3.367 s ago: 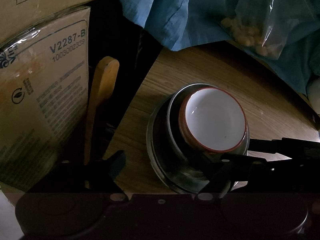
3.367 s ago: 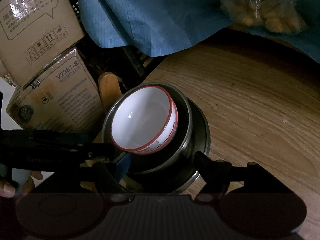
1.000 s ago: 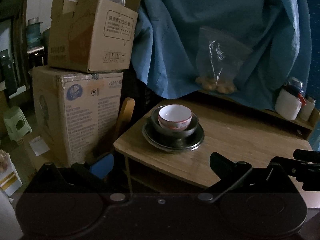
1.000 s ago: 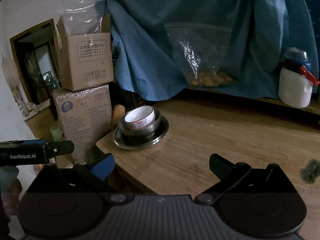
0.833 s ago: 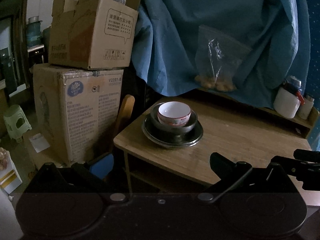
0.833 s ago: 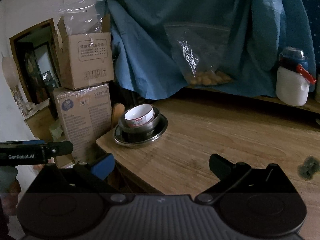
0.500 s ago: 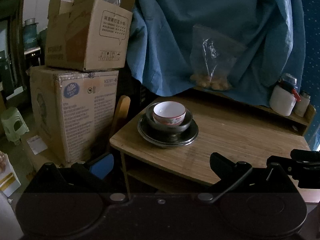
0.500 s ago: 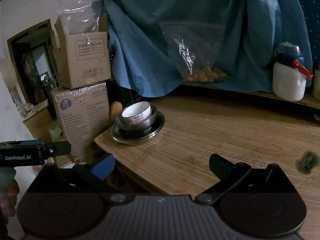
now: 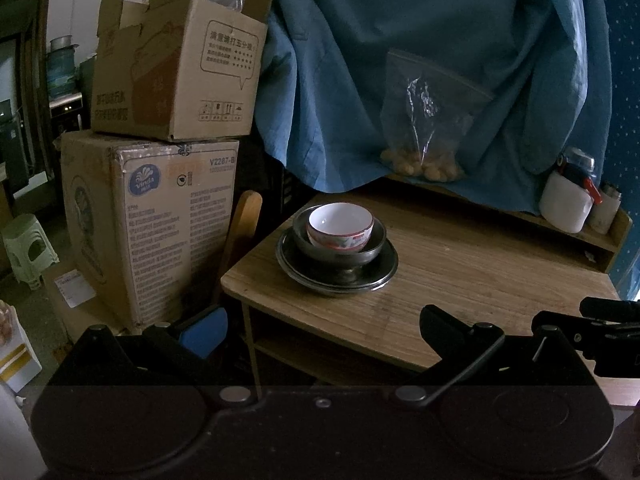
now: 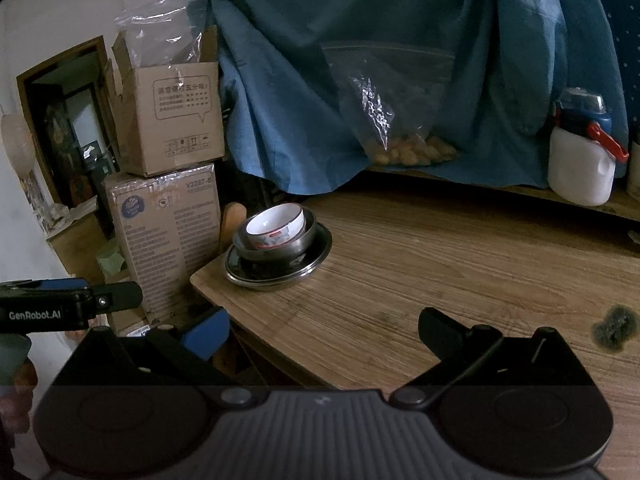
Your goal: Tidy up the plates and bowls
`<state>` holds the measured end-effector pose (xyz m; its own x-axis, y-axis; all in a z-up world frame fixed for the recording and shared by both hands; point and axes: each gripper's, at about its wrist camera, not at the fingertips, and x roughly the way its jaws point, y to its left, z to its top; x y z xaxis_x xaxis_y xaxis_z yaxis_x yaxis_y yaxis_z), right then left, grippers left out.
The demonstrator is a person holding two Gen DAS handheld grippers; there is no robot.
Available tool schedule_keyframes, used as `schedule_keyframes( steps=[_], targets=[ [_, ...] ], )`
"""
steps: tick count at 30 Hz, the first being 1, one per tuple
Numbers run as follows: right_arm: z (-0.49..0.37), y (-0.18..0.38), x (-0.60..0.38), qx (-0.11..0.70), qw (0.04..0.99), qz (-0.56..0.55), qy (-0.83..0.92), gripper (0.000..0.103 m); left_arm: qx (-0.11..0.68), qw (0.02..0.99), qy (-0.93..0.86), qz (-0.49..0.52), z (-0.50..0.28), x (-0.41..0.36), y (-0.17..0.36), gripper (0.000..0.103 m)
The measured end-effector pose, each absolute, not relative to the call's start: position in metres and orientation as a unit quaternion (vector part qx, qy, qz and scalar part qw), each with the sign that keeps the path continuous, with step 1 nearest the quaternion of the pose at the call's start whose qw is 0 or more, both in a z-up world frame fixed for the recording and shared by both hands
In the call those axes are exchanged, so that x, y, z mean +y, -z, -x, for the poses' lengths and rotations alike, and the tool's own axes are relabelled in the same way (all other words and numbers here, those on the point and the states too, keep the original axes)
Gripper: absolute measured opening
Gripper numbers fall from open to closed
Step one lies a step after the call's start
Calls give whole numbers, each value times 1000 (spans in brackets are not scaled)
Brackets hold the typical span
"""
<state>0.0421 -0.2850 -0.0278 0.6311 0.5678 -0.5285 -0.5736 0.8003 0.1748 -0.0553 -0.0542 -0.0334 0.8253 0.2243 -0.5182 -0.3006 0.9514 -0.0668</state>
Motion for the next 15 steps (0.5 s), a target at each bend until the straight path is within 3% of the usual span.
schedule_keyframes(
  steps=[15],
  targets=[
    [-44, 28, -285, 290, 903, 6, -316, 103, 262, 953, -137, 73, 54, -55, 31, 102]
  ],
)
